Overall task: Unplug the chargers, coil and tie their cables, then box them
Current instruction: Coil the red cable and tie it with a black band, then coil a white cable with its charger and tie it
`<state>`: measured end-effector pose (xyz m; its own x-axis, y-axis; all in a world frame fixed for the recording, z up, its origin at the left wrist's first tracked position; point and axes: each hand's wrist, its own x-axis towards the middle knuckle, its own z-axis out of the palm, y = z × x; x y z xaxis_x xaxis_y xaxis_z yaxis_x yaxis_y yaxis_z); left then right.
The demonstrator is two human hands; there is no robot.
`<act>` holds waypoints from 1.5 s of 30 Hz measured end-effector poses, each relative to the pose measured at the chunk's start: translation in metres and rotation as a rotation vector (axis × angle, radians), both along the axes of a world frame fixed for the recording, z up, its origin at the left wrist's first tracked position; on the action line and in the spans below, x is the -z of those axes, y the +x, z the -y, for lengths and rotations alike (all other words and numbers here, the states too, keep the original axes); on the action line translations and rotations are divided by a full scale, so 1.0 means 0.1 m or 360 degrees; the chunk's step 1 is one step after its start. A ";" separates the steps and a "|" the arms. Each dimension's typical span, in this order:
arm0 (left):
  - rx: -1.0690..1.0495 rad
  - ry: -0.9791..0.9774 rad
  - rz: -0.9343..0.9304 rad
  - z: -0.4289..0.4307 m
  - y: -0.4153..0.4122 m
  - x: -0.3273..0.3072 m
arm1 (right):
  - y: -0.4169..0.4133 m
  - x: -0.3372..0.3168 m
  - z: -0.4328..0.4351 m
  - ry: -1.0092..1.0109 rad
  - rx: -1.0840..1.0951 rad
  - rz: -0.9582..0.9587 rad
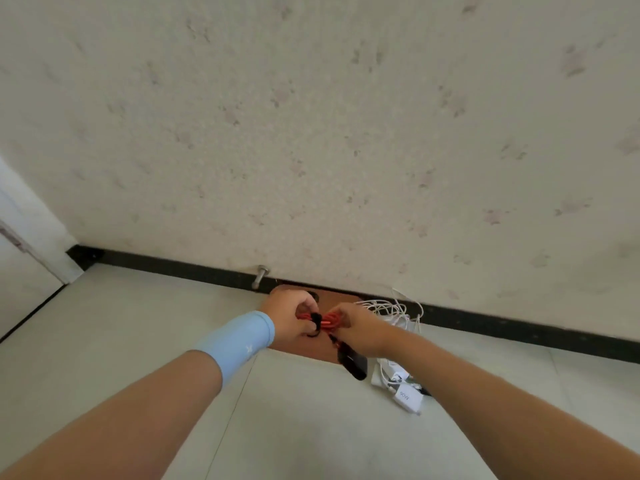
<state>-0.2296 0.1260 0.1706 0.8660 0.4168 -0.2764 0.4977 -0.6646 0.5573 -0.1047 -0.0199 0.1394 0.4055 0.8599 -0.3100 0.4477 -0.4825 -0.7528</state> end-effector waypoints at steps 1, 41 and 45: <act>0.0012 -0.0003 -0.0080 -0.04 0.00 0.10 | -0.04 0.13 -0.01 -0.0025 0.0007 -0.0033; 0.0666 0.0434 -0.0117 0.73 0.93 1.86 | 0.33 1.96 0.91 -0.0278 0.0082 0.0920; 0.0975 0.0676 0.0028 1.09 1.32 1.91 | 0.72 1.93 1.22 -0.0779 0.0149 0.0874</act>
<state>-0.0975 0.0170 -0.0201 0.9802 -0.0744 -0.1833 -0.0379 -0.9800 0.1951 -0.0330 -0.1417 -0.0540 0.6776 0.6294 -0.3804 0.6382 -0.7603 -0.1210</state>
